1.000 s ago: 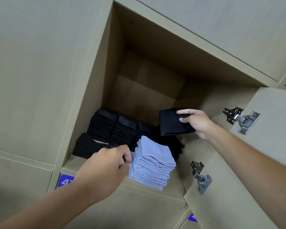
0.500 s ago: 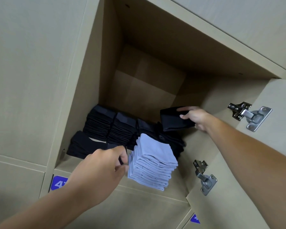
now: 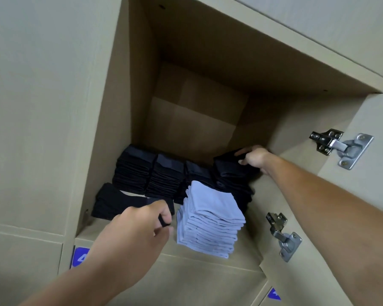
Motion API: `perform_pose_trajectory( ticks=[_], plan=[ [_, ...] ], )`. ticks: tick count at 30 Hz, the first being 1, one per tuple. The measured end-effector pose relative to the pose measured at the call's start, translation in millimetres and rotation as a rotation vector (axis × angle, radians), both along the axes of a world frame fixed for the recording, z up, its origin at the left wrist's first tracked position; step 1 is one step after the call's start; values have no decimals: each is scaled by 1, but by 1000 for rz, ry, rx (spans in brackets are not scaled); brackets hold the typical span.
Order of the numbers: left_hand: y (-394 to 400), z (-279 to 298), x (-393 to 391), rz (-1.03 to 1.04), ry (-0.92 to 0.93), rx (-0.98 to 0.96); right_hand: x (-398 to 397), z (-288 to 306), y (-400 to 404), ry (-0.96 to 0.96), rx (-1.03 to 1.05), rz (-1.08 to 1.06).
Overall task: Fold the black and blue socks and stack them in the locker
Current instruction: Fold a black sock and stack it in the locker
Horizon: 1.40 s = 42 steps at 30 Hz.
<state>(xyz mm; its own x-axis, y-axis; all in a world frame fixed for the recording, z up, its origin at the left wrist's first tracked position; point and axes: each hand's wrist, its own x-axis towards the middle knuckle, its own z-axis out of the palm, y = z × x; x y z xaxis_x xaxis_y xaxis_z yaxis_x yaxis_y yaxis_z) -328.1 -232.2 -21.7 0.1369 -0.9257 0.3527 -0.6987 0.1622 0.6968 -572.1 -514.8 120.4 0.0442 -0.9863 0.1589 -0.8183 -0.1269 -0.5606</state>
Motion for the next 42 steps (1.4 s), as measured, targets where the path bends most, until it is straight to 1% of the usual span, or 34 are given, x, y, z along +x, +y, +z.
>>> perform_pose_trajectory(
  ticks=[7,10,13,18,21,23,25,28,32,38,42],
  plan=[
    [0,0,5,22,-31,14,0,-7,0,140,20,-35],
    [1,-1,6,23,-23,29,-1,-4,2,279,63,-39],
    [1,0,8,21,-22,35,-1,-2,1,391,38,-33],
    [3,1,12,12,-23,54,11,-7,5,382,45,14],
    [5,2,12,18,-33,49,16,-19,10,354,128,51],
    [5,2,14,19,-36,51,18,-28,12,422,198,60],
    [6,1,15,18,-41,55,20,-36,14,487,221,63],
    [8,0,19,23,-59,57,24,-42,16,539,185,67],
    [10,2,25,37,-81,72,24,-38,21,531,146,71],
    [20,7,38,34,-102,91,28,-27,33,503,-34,103],
    [28,11,46,52,-133,103,43,-29,64,476,-161,183]
  ],
)
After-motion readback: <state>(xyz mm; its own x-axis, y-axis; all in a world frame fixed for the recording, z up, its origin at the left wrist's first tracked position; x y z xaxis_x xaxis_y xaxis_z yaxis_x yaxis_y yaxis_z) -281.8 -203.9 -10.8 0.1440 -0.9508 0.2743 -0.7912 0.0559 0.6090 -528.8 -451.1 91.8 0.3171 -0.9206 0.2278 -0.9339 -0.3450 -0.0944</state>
